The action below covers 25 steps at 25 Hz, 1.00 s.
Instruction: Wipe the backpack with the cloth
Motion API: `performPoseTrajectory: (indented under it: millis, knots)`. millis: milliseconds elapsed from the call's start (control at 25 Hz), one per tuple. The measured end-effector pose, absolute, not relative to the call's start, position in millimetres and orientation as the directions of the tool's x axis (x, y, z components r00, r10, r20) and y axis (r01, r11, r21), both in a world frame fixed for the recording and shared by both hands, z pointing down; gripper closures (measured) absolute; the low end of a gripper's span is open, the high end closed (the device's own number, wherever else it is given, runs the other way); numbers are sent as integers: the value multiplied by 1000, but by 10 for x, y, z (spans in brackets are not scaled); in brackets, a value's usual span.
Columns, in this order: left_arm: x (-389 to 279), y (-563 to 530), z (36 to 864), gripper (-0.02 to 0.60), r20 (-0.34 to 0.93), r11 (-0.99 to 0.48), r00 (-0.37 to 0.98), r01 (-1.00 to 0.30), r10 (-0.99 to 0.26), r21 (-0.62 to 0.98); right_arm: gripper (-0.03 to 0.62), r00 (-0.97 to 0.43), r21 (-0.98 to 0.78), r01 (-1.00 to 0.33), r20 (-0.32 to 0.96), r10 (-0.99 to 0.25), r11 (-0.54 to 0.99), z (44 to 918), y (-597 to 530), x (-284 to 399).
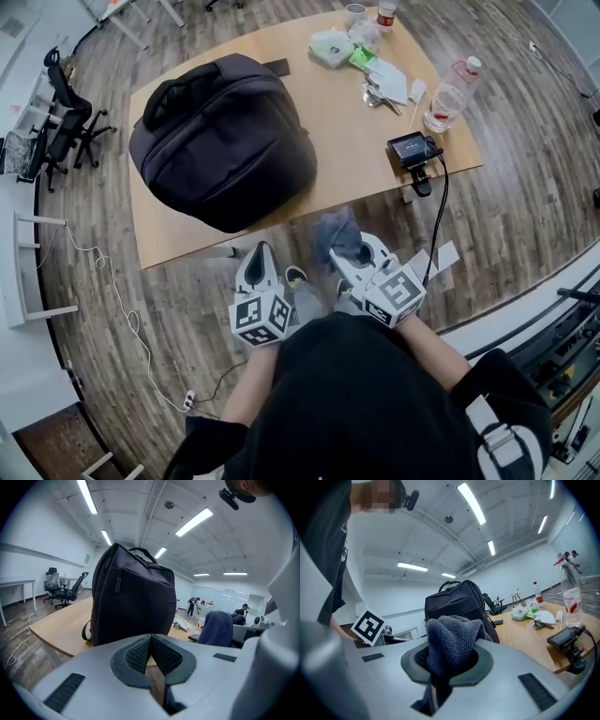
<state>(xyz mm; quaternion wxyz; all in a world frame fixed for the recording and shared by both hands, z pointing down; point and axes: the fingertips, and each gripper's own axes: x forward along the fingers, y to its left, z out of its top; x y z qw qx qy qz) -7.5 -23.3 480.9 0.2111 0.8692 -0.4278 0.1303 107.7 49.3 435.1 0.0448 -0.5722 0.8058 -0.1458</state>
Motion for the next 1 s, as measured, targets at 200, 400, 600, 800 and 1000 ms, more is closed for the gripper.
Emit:
performPoseTrajectory:
  millis: [200,400,600,800,1000]
  knots:
    - [-115,-529,4885,568,417,-558,618,-784,-666,271,543,-313,-268,-924,119,-942,273,4330,216,960]
    - [-205,-847,4984,567,440,-569,630,-774,-641,279,543,-279,-255,-937,140,-950,238,4326,-64,810]
    - [-230,-1048,5013,568,457,-638,657,-737,-599,223,543,-258,-237,-947,151,-954,219,4349,-347,643]
    - [-240,-1078,5011,568,436,-691,711,-682,-552,239,543,-247,-229,-952,172,-954,205,4358,-527,532]
    - [-323,-1151,5049,568,417,-689,735,-665,-535,288,543,-248,-223,-953,176,-953,207,4397,-630,463]
